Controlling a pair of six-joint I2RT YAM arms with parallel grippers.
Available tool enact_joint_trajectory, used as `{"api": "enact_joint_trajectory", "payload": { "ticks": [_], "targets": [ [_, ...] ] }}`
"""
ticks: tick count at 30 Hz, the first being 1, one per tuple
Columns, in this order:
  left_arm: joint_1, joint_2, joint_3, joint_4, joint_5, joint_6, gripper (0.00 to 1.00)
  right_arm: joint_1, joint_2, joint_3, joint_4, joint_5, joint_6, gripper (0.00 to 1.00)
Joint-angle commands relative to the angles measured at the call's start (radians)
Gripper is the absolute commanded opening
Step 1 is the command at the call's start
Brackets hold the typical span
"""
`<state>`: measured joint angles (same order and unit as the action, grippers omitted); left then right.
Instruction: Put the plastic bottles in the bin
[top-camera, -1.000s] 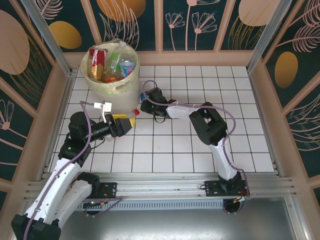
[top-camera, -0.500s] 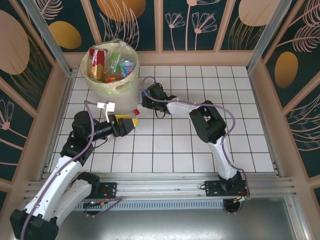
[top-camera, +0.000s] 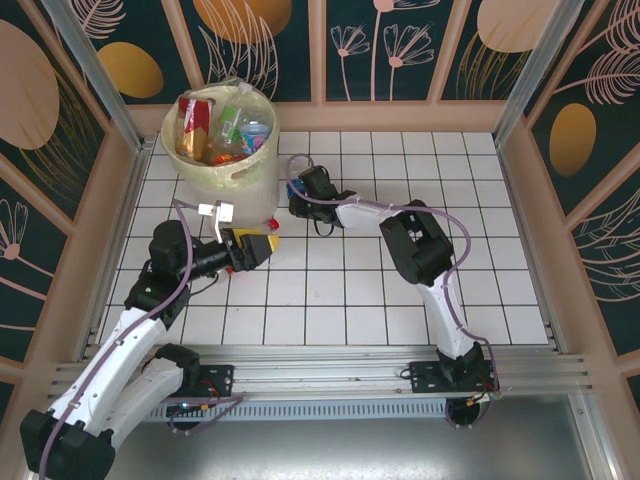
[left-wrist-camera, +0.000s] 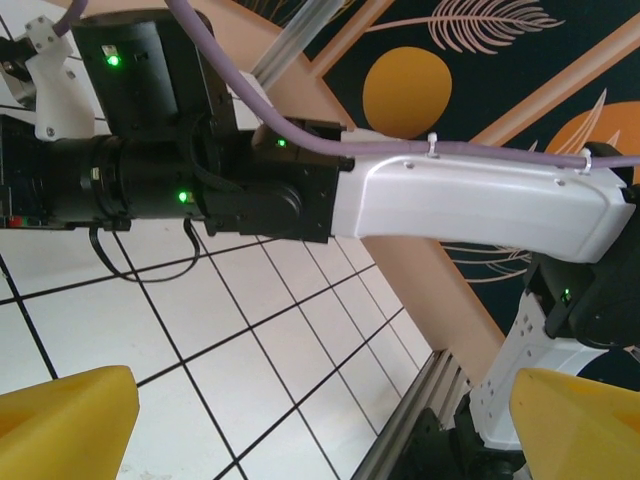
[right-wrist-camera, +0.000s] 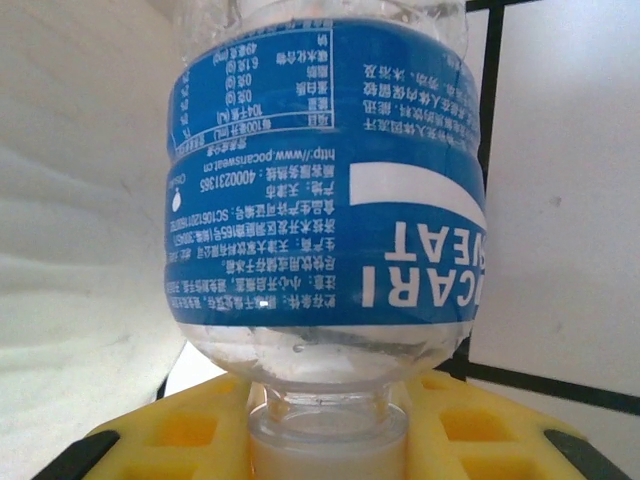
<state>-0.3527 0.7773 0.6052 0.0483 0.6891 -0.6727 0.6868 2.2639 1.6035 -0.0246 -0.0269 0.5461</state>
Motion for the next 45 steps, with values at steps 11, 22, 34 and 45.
{"api": "enact_joint_trajectory", "payload": {
  "ticks": [11, 22, 34, 45],
  "targets": [
    [-0.136, 0.098, -0.080, 0.232, -0.113, -0.098, 0.95, -0.021, -0.459, -0.521, 0.142, -0.040, -0.084, 0.29],
    [-0.211, 0.394, -0.128, 0.593, -0.208, -0.262, 0.98, -0.020, -0.878, -0.819, 0.110, -0.181, -0.129, 0.29],
    [-0.212, 0.698, -0.020, 0.921, -0.113, -0.377, 0.98, -0.001, -1.123, -0.994, 0.126, -0.463, -0.181, 0.30],
    [-0.212, 0.723, 0.037, 0.844, -0.118, -0.357, 0.88, 0.029, -1.157, -1.034, 0.123, -0.486, -0.194, 0.30]
  ]
}}
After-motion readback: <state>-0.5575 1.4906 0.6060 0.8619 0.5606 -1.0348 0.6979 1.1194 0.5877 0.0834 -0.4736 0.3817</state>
